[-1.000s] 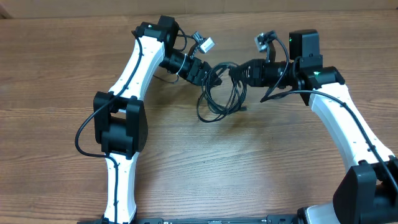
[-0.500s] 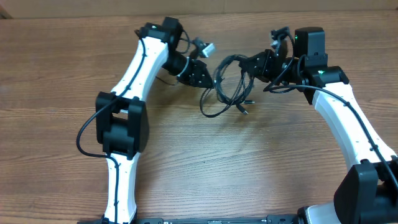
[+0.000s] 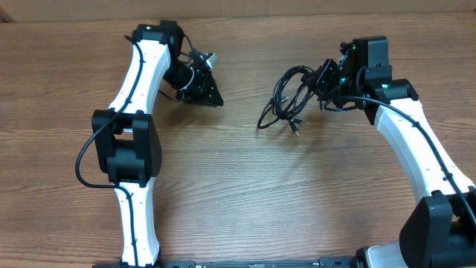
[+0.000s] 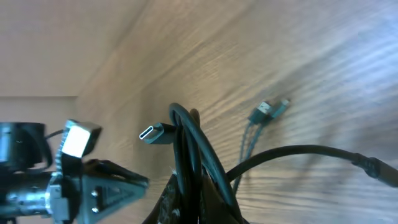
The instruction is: Untangle cables
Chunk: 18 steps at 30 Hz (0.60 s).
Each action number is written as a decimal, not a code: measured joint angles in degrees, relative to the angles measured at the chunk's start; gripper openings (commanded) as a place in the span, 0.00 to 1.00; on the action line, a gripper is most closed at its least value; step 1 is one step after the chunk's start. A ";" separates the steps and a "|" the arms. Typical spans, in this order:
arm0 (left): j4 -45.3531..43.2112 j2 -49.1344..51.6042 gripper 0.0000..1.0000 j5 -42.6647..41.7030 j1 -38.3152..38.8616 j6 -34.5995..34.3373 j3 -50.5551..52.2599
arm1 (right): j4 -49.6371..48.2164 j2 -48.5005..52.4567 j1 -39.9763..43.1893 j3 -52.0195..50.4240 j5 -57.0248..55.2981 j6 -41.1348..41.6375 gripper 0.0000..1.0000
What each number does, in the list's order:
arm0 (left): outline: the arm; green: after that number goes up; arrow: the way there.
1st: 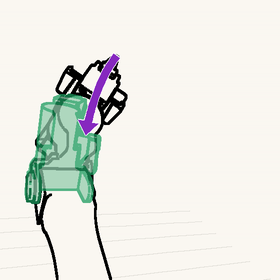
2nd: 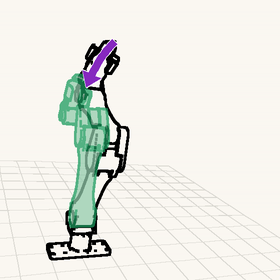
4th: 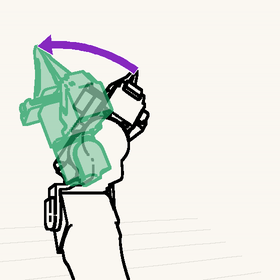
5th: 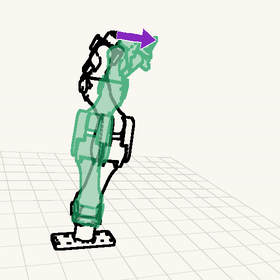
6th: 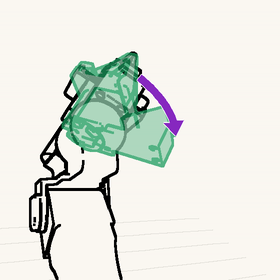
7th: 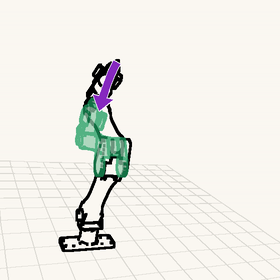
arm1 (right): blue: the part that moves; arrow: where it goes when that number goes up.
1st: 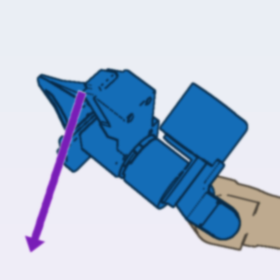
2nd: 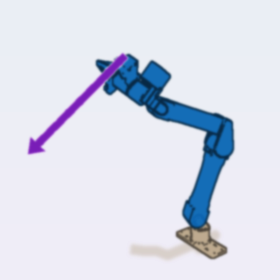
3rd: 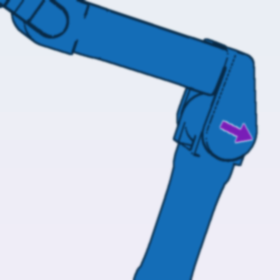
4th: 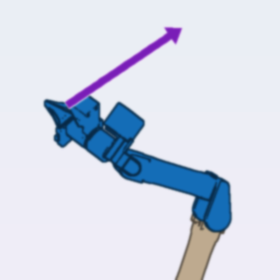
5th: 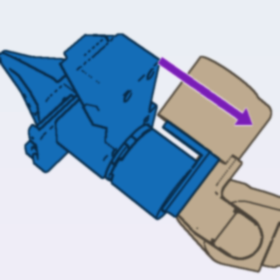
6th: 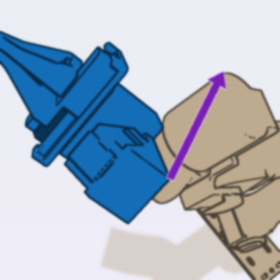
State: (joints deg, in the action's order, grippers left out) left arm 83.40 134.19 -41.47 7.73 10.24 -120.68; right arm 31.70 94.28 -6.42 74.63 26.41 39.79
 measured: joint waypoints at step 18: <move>-6.29 -19.65 0.35 -2.64 1.51 -4.15 -0.31 | -16.13 0.02 0.09 0.09 20.59 2.16 0.04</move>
State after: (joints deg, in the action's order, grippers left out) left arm 77.10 114.54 -44.12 9.23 6.09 -120.99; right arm 15.57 94.30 -6.33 74.72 47.00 41.95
